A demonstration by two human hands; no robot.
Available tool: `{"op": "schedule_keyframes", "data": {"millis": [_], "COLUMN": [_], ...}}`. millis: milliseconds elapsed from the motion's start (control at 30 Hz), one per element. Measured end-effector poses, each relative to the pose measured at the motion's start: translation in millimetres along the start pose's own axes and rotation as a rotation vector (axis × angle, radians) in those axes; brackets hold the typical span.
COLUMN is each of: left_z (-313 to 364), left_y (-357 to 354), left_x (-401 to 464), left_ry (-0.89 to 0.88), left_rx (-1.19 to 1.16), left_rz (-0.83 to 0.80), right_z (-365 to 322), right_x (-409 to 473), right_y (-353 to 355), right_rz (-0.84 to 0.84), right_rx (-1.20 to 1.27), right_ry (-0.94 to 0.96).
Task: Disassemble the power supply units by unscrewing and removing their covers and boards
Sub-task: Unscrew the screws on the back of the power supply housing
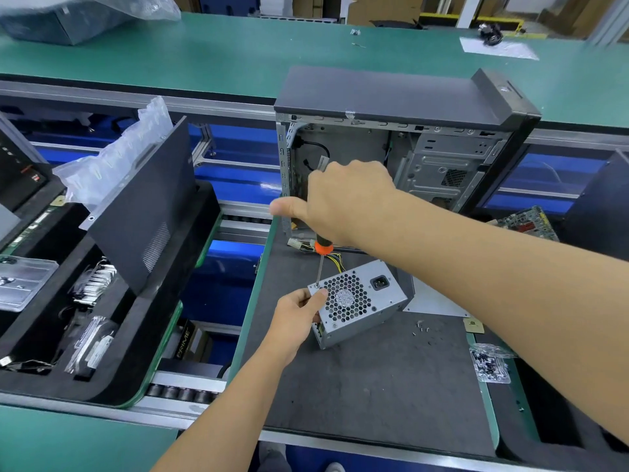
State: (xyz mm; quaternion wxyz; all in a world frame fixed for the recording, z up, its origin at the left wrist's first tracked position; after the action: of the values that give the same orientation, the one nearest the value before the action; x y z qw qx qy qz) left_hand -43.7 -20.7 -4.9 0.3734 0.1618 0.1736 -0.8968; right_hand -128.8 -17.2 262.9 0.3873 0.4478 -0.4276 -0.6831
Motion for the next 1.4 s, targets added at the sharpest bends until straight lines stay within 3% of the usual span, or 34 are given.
{"op": "schedule_keyframes", "data": {"millis": [133, 333, 667, 867, 1067, 1267, 1400], "left_z": [0, -1, -3, -2, 3, 5, 6], "left_y": [0, 0, 1, 1, -1, 0, 2], "left_x": [0, 1, 4, 3, 2, 3, 2], "left_ry": [0.001, 0.008, 0.022, 0.020, 0.010, -0.015, -0.097], "left_rx": [-0.002, -0.010, -0.113, -0.164, -0.237, -0.211, -0.116], "left_rz": [-0.002, 0.002, 0.025, -0.005, -0.031, -0.013, 0.034], "right_z": [-4, -8, -10, 2, 7, 14, 18], "right_x": [0, 6, 0, 1, 1, 2, -1], "right_y": [2, 0, -9, -10, -13, -19, -20], "right_rz": [0.034, 0.034, -0.204, -0.088, 0.000, -0.064, -0.007], "right_rx": [-0.150, -0.014, 0.201, 0.080, 0.152, 0.256, 0.237], "right_ry": [0.031, 0.149, 0.282, 0.124, 0.188, 0.267, 0.199]}}
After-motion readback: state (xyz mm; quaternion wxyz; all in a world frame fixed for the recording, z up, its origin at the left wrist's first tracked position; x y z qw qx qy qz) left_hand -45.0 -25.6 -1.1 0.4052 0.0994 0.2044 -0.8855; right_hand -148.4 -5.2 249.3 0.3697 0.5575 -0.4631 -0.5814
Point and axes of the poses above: each hand's wrist, its own x-axis towards the middle knuckle, its own y-axis out of the back of the hand, z = x × y, the point moved 5 cm from there along x, towards the middle knuckle, and after that the axes turned 10 degrees about -z, right-handed, at the moved point
